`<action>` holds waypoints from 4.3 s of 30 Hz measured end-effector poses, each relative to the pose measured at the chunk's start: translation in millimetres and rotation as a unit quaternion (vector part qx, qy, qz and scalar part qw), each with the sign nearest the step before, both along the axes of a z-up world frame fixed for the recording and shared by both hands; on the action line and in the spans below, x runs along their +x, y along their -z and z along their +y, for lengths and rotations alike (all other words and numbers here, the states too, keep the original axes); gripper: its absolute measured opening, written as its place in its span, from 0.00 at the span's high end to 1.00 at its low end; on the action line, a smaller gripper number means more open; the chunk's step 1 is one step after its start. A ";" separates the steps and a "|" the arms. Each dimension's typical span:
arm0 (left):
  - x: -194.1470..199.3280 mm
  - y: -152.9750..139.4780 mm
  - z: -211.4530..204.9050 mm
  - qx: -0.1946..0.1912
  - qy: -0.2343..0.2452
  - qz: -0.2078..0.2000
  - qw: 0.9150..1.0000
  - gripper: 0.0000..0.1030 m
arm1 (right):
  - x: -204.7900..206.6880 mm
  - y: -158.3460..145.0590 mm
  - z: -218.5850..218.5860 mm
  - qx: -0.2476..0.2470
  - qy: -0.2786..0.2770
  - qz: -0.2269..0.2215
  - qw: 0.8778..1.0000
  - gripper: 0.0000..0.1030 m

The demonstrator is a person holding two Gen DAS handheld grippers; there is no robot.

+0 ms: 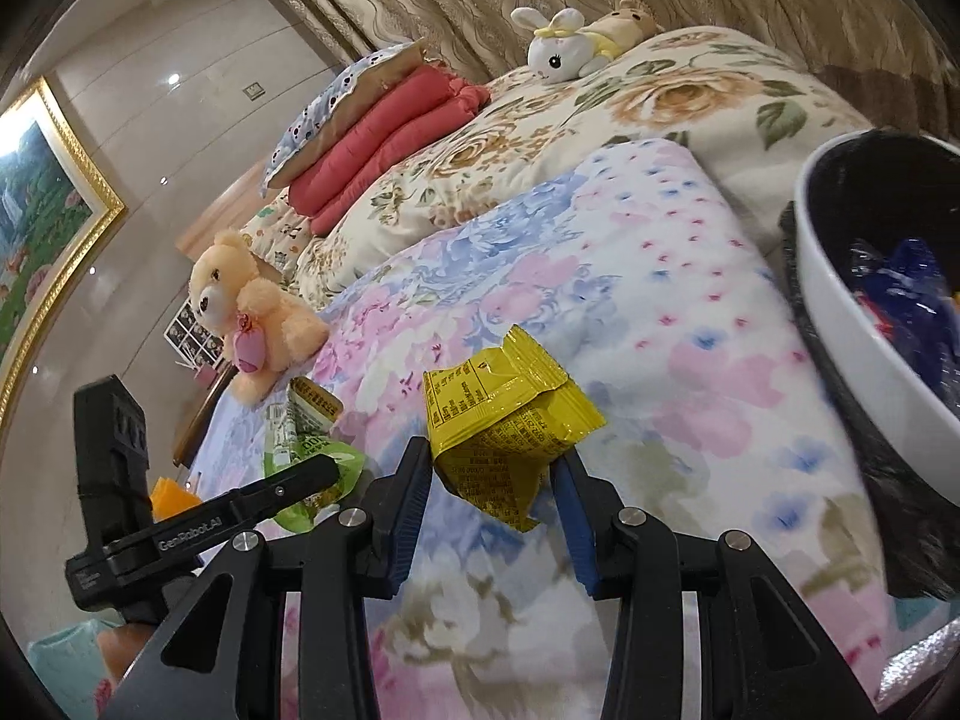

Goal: Collect trash
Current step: 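Carry the green pouch and yellow wrapper over the white trash bin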

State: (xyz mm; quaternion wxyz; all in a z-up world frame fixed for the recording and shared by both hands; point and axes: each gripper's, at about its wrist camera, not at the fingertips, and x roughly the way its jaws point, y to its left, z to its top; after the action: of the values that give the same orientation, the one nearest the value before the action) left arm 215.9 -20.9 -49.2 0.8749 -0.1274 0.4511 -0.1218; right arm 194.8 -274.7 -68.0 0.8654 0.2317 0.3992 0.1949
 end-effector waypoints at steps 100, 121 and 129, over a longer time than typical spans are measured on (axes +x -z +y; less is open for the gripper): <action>-61.2 3.6 -62.5 0.057 0.078 -0.046 0.994 0.69 | -46.0 5.9 -34.3 -0.031 0.046 -0.002 0.998 0.59; -73.5 -19.1 -105.5 0.049 0.140 -0.067 0.987 0.69 | -68.4 -17.2 -66.1 -0.022 0.072 -0.026 0.997 0.59; -74.9 -22.9 -124.7 0.049 0.162 -0.070 0.983 0.69 | -74.2 -19.9 -82.4 -0.024 0.088 -0.029 0.995 0.59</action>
State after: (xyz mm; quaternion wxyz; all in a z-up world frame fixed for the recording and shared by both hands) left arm 141.1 -145.5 -26.3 0.8782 -0.0010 0.4089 -0.2482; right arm 120.6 -357.2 -48.1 0.8959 0.2391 0.3563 0.1149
